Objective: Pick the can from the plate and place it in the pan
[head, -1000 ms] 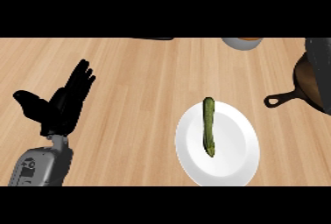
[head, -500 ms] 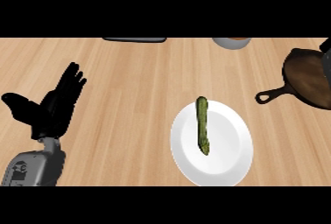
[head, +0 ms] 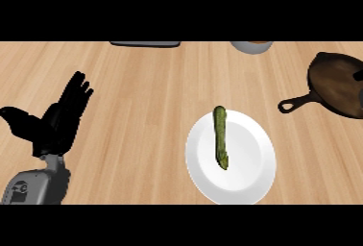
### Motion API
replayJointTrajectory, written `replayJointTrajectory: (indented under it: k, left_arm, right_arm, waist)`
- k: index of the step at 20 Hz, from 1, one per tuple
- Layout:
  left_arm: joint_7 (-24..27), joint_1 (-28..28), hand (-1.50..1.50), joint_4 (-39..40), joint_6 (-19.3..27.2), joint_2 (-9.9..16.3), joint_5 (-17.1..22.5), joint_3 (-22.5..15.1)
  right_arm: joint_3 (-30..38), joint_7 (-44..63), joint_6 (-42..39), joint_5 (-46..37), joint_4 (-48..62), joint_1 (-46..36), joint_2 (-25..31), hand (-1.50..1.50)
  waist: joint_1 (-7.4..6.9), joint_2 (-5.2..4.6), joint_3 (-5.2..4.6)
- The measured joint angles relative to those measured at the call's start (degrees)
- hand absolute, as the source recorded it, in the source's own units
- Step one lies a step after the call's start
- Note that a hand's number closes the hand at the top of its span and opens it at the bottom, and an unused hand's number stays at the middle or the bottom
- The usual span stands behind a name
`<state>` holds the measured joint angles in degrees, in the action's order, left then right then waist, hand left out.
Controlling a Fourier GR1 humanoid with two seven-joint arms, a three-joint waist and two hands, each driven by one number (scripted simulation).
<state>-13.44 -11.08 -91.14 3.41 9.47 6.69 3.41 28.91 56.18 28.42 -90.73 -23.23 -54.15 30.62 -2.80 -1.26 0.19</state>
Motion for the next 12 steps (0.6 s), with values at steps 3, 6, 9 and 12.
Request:
replayJointTrajectory:
  k: [3, 6, 9, 12]
  left_arm:
    - [-0.3, -0.87, 0.0, 0.2, -0.08, 0.08, -0.13, -0.08]
    - [-0.72, -0.47, 0.0, -0.52, 0.09, -0.17, -0.29, -0.39]
    - [-0.67, -1.12, 0.0, -0.03, 0.01, -0.1, -0.05, -0.03]
    - [-0.01, -0.72, 0.0, 0.32, -0.16, -0.22, -0.06, 0.05]
  right_arm:
    - [1.58, -1.3, 4.44, 1.09, 2.77, 1.83, -0.11, 1.5]
    - [3.75, -1.65, 5.67, 2.78, 5.56, 2.82, 0.64, 1.5]
    - [7.33, -0.8, 8.27, 5.96, 6.32, 4.23, 0.13, -1.5]
    - [10.45, -2.05, 10.26, 9.35, 7.32, 5.18, -0.4, -1.5]
  waist:
    - [-0.21, -0.16, 0.04]
    - [-0.44, -0.2, 0.07]
    - [-0.33, -0.33, 0.12]
    - [-0.35, -0.29, 0.12]
